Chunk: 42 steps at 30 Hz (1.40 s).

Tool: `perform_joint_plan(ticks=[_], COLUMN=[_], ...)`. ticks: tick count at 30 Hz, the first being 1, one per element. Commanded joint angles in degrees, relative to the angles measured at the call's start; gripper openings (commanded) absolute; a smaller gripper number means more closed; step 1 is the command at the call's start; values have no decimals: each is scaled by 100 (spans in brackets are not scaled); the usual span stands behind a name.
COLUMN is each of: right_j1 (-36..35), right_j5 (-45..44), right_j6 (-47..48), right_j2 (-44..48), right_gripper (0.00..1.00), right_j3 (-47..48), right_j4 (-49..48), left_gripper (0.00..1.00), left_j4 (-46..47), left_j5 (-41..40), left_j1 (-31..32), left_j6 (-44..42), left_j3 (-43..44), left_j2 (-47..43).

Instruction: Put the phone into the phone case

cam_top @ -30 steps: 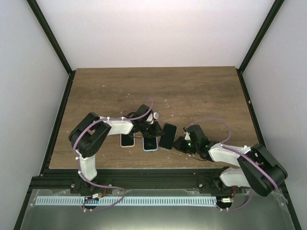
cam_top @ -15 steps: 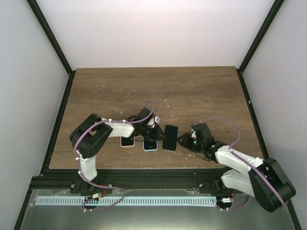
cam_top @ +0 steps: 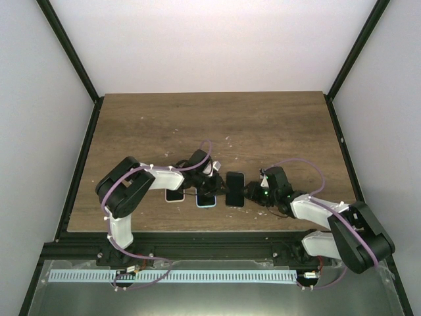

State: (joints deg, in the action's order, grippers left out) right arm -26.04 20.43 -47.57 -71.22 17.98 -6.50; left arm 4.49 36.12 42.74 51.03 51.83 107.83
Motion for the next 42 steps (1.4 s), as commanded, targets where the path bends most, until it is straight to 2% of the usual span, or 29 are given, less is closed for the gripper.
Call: perform_joint_plan(ticks=[1,6,20,22,25,30,33,37,42], right_j1=[64,161,343,345,344,344,345,354,348], right_j5=[169,409,1735,1676,1217,513,137,69,567], right_j6=[11,-94,-929,-991,-850,-234,84,247,121], right_j2=[-158,-278,-371,-348,-187,51,100,7,-583], right_gripper=[43,44,49,49,49,49,52,55,56], right_j3=[70,-22,-253,-209,-59,261,373,346,275], right_j4=[-391,-721,-2207,-2083,-1400,-103,348,263,-384], left_gripper=[27,29,20,20,19,20,21,23,27], left_j4=[-89,-289,-13,-10,28,358,422,464,125], left_j5=[-78,-202,-16,-8,-2,158,229,246,94], left_j1=[-47,-68,-61,-63,-65,-26,33,37,-142], left_j6=[-118,-311,-289,-308,-290,-33,65,128,-87], left_j3=[9,158,-48,-72,-121,-252,-235,-223,-42], left_j2=[-124,-17,-59,-76,-87,-54,-40,-107,-110])
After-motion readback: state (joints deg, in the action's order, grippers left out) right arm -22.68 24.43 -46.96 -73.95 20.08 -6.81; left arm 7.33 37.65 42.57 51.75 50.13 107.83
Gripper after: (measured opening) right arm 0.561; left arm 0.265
